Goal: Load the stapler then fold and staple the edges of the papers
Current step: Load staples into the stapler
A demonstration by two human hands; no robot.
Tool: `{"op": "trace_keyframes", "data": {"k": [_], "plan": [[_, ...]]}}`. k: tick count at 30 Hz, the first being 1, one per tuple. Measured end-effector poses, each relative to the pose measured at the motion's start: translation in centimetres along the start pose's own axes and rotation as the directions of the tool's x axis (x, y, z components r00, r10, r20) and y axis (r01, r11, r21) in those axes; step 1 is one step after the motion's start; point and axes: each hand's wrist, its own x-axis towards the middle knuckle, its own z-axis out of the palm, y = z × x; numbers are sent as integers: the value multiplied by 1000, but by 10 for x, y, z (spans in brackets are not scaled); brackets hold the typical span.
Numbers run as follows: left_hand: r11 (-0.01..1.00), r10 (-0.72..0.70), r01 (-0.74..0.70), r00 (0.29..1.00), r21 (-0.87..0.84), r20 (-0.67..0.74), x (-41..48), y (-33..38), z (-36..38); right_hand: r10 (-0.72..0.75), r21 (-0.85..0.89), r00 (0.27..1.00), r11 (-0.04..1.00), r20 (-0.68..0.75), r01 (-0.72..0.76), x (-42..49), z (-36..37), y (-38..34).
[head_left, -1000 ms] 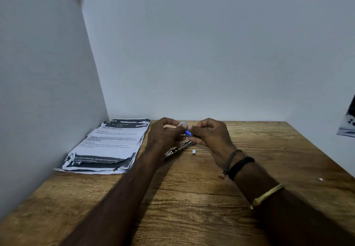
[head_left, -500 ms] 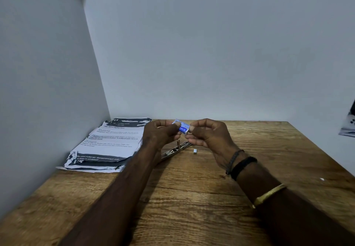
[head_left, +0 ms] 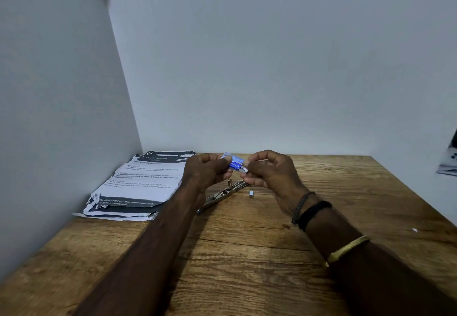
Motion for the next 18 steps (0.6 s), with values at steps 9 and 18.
{"op": "trace_keyframes", "data": {"k": [9,18], "plan": [[998,-50,49,999,-34,-23,1,2,-1,-22,-57,999,998,48,25,2,-6,2],[999,-43,43,998,-1,-41,2,0,-1,-324,-621,946,741,0,254,-1,-1,3]]}}
